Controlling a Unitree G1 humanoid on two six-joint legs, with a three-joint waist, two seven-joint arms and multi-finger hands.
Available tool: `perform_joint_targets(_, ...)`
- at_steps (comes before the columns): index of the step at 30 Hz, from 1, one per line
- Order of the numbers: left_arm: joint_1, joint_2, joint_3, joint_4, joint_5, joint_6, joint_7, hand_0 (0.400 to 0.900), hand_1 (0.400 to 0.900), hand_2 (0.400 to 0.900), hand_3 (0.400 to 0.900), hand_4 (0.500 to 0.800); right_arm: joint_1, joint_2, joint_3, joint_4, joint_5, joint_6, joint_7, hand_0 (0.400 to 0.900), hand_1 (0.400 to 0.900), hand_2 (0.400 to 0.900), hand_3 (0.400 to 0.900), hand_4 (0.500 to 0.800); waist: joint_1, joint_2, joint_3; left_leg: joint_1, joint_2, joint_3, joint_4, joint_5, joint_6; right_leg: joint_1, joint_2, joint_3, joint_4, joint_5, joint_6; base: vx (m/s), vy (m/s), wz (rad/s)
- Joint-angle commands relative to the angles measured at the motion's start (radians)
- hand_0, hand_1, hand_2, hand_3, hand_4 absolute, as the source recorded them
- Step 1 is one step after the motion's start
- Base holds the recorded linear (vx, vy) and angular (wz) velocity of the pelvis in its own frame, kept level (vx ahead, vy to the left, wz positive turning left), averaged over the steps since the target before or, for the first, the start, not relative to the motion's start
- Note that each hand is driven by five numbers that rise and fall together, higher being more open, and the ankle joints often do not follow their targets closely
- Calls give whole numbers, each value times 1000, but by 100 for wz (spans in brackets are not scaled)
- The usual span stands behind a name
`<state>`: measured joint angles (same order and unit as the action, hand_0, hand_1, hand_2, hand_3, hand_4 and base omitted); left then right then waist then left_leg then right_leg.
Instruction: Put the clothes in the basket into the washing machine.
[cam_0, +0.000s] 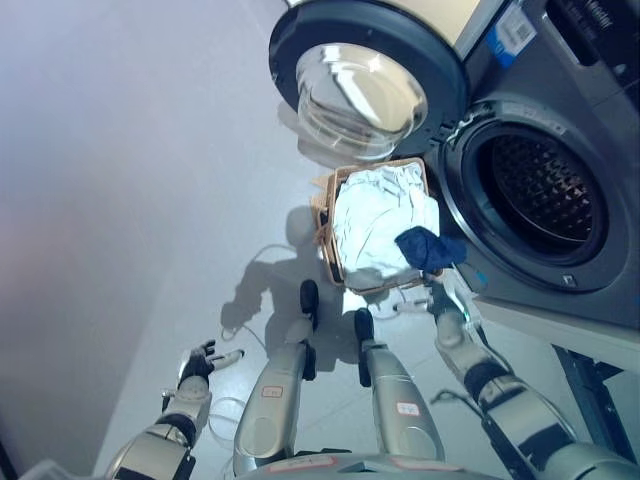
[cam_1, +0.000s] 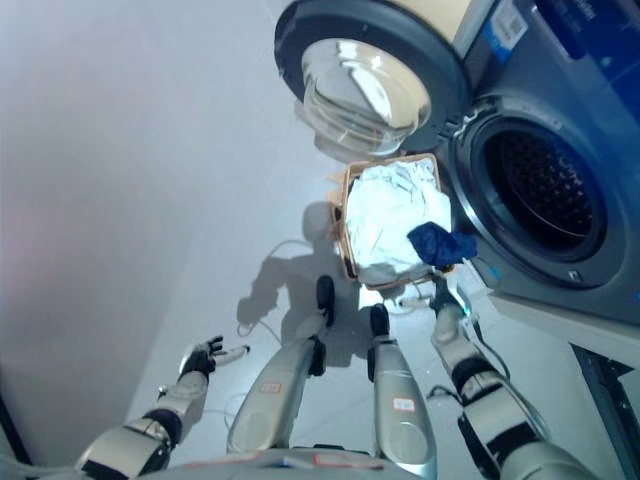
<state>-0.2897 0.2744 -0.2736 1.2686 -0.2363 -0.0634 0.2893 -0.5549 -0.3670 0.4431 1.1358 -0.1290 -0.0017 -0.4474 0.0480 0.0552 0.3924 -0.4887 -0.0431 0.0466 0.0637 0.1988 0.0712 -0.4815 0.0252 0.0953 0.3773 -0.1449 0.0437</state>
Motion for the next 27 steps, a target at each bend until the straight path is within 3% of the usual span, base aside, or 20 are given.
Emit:
perform_joint_targets(1,39,1,-11,-35,-6,-13,56,900,900,900,900,800,-21,-144,35,-59,-134,37,-154,900,900,900,900,800,-11,0,38,-144,-10,30,227,-174,-45,-37,-5,3,41,20,-6,-18,-36,13)
perform_joint_targets(4,15,1,-32,-53,-27,-19,56,900,900,900,900,800,-120,-173,77,-2,-182,81,-203,900,900,900,900,800,-4,13,48,-177,-13,22,251,-175,-53,-89,2,2,94,10,-12,-22,-45,12)
perform_joint_targets(16,-69,-4,-62,-109,-112,-26,51,900,900,900,900,800,-345,-245,120,141,-111,94,-210,900,900,900,900,800,18,52,108,-350,-26,17,415,-206,-63,-298,-10,-11,339,-67,-42,-48,-49,13)
perform_joint_targets(21,-93,-3,-79,-171,-166,-44,65,900,900,900,900,800,-431,-290,142,156,-111,103,-274,900,900,900,900,800,29,71,110,-561,-37,20,621,-258,-62,-524,-29,-32,576,-140,-55,-69,-51,21)
perform_joint_targets(27,-85,-14,-101,-213,-185,-53,63,900,900,900,900,800,-480,-327,176,163,-113,105,-258,900,900,900,900,800,38,73,97,-700,-55,31,742,-293,-63,-679,-47,-30,717,-187,-61,-21,-16,17)
